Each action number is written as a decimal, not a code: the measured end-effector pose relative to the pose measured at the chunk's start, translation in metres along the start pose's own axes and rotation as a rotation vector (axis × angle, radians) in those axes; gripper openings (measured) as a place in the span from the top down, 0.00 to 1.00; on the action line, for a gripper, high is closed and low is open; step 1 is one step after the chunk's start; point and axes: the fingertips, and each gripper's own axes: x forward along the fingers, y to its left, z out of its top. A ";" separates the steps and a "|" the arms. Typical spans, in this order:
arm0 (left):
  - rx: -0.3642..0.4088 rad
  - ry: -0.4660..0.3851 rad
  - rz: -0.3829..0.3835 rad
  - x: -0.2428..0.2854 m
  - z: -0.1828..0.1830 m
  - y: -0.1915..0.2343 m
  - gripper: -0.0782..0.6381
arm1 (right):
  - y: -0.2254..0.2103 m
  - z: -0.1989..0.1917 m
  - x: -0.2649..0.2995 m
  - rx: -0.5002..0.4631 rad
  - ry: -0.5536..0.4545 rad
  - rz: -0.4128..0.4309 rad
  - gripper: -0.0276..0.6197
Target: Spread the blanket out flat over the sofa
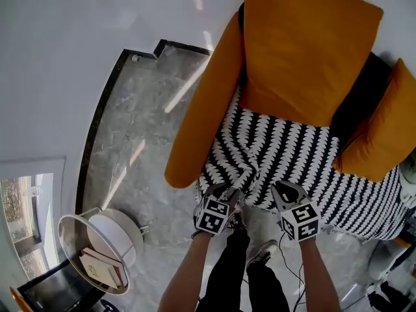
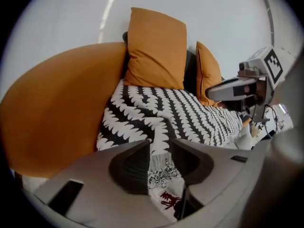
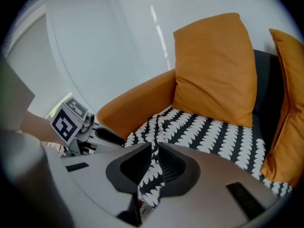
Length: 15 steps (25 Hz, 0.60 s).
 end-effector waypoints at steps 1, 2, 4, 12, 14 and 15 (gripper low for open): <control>-0.002 0.009 -0.006 0.006 -0.002 0.001 0.68 | -0.002 -0.004 0.004 0.004 0.013 0.004 0.92; -0.006 0.021 -0.012 0.012 -0.004 0.002 0.68 | -0.003 -0.009 0.007 0.010 0.025 0.008 0.92; -0.017 0.054 -0.027 0.024 -0.014 0.001 0.66 | -0.004 -0.020 0.012 0.020 0.045 0.015 0.92; -0.020 0.118 -0.038 0.045 -0.038 0.005 0.65 | -0.004 -0.042 0.034 0.030 0.085 0.035 0.92; -0.018 0.117 -0.019 0.043 -0.041 0.007 0.75 | -0.005 -0.042 0.037 0.040 0.090 0.042 0.92; -0.014 0.117 -0.004 0.042 -0.043 0.009 0.81 | -0.004 -0.042 0.039 0.043 0.092 0.044 0.92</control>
